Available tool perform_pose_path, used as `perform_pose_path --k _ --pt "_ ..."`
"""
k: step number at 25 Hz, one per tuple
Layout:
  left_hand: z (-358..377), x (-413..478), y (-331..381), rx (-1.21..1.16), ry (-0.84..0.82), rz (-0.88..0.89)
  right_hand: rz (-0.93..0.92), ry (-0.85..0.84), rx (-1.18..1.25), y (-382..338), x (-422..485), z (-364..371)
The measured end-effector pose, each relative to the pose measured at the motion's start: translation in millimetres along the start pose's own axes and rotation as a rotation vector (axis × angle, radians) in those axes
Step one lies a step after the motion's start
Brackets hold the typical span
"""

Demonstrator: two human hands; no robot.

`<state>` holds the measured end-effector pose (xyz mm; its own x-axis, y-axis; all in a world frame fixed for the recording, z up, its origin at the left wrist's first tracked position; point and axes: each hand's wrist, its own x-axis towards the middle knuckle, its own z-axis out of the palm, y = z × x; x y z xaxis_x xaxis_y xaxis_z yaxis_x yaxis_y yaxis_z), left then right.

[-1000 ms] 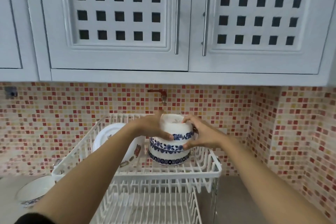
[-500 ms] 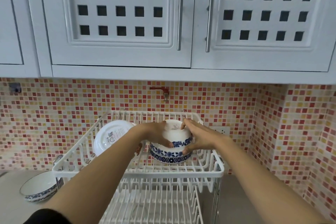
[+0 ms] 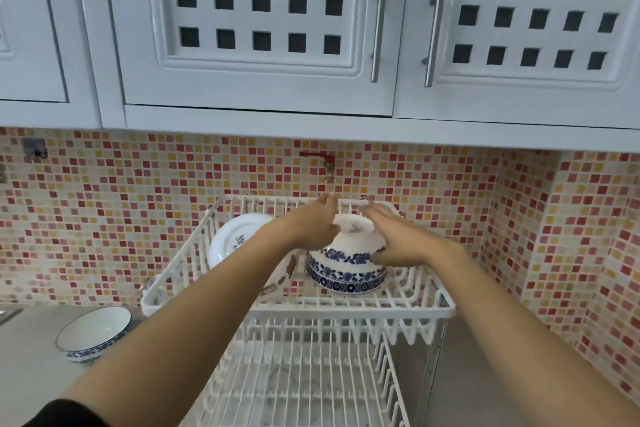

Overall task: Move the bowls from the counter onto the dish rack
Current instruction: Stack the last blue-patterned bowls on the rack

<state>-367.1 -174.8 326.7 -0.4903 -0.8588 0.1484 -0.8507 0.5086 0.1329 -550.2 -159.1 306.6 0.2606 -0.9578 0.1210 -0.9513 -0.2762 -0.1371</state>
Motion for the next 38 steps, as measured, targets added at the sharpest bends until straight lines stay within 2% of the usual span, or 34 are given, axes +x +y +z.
perform_pose_path --k 3,7,13,15,19,23,28,32,38 --pt "-17.5 -39.1 -29.6 -0.063 0.114 0.0 -0.067 0.091 -0.084 -54.5 -2.1 -3.6" --pt "-32.6 -109.1 -102.4 -0.054 0.208 -0.052 -0.064 0.185 -0.119 -150.6 6.0 13.3" --pt "-28.5 -213.0 -242.0 0.017 0.163 -0.239 -0.149 0.273 -0.162 -312.2 33.7 66.4" --pt "-18.7 -245.5 -288.8 0.012 0.117 -0.324 -0.166 0.23 -0.163 -360.7 46.0 92.4" --pt "13.2 -292.2 -354.9 0.054 -0.028 -0.426 -0.162 0.106 -0.205 -414.0 72.9 143.4" --pt "55.4 -320.0 -400.9 0.031 -0.089 -0.535 -0.13 -0.015 -0.23 -443.3 102.6 199.1" --pt "107.5 -318.1 -442.9 -0.047 -0.13 -0.619 -0.044 -0.102 -0.185 -446.4 150.2 265.9" --pt "155.9 -290.1 -492.3 -0.104 -0.184 -0.697 0.024 -0.162 -0.199 -434.3 207.8 327.6" --pt "213.8 -221.4 -564.5 -0.263 -0.17 -0.831 0.064 -0.214 -0.195 -418.5 296.0 390.9"
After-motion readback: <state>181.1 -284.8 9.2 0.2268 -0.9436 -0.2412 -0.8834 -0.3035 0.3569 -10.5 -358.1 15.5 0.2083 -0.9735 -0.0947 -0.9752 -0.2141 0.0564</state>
